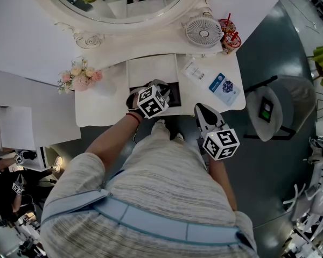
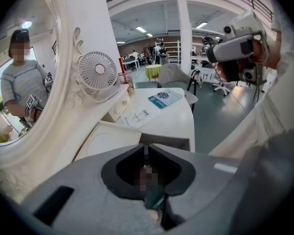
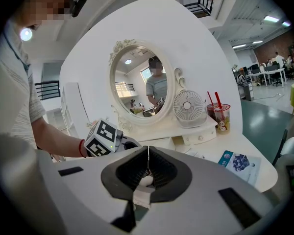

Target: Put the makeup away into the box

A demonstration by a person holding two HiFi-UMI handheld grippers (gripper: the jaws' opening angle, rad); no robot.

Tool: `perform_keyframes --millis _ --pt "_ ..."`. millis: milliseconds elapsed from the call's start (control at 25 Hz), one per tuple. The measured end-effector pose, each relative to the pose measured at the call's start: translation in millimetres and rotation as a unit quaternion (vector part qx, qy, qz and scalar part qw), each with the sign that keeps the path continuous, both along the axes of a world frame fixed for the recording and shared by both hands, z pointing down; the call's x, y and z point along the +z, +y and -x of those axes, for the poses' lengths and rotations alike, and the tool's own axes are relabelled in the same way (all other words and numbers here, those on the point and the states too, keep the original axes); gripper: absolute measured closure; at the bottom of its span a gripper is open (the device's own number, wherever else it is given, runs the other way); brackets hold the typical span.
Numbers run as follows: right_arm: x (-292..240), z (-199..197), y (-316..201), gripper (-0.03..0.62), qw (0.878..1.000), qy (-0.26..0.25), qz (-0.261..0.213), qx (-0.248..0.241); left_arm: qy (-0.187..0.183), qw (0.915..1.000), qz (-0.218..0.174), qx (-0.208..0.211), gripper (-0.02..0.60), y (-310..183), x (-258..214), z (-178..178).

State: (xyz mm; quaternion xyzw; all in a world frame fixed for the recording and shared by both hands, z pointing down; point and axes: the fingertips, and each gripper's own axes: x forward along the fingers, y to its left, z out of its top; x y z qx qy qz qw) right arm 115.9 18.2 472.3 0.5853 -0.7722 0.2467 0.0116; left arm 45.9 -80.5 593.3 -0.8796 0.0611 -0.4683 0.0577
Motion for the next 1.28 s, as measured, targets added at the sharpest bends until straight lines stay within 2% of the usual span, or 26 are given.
perform_keyframes --millis 160,320,520,800,880,1000,1160,1280 --pt "3 1 -3 0.583 1.000 0.000 0.004 -0.003 0.021 0.9996 0.013 -0.016 0.563 -1 -7 1" --pt "10 3 -5 0.583 1.000 -0.001 0.014 -0.006 0.067 0.9953 0.049 -0.051 0.563 -2 -19 4" --pt "21 0 -11 0.583 0.999 0.019 0.028 -0.011 0.144 0.9781 0.102 -0.110 0.563 -5 -39 9" --pt "57 -17 -24 0.583 0.990 0.123 0.068 -0.027 0.205 0.9540 0.145 -0.164 0.563 -13 -47 28" --pt "68 -22 -28 0.583 0.984 0.156 0.081 -0.035 0.219 0.9480 0.154 -0.172 0.563 -13 -50 33" --pt "86 -28 -34 0.582 0.970 0.215 0.099 -0.058 0.229 0.9458 0.151 -0.173 0.563 -13 -53 41" --pt "107 -33 -42 0.578 0.944 0.293 0.118 -0.093 0.228 0.9509 0.133 -0.161 0.563 -9 -53 52" --pt "123 -37 -47 0.503 0.922 0.342 0.140 -0.119 0.223 0.9551 0.123 -0.152 0.563 -5 -48 59"
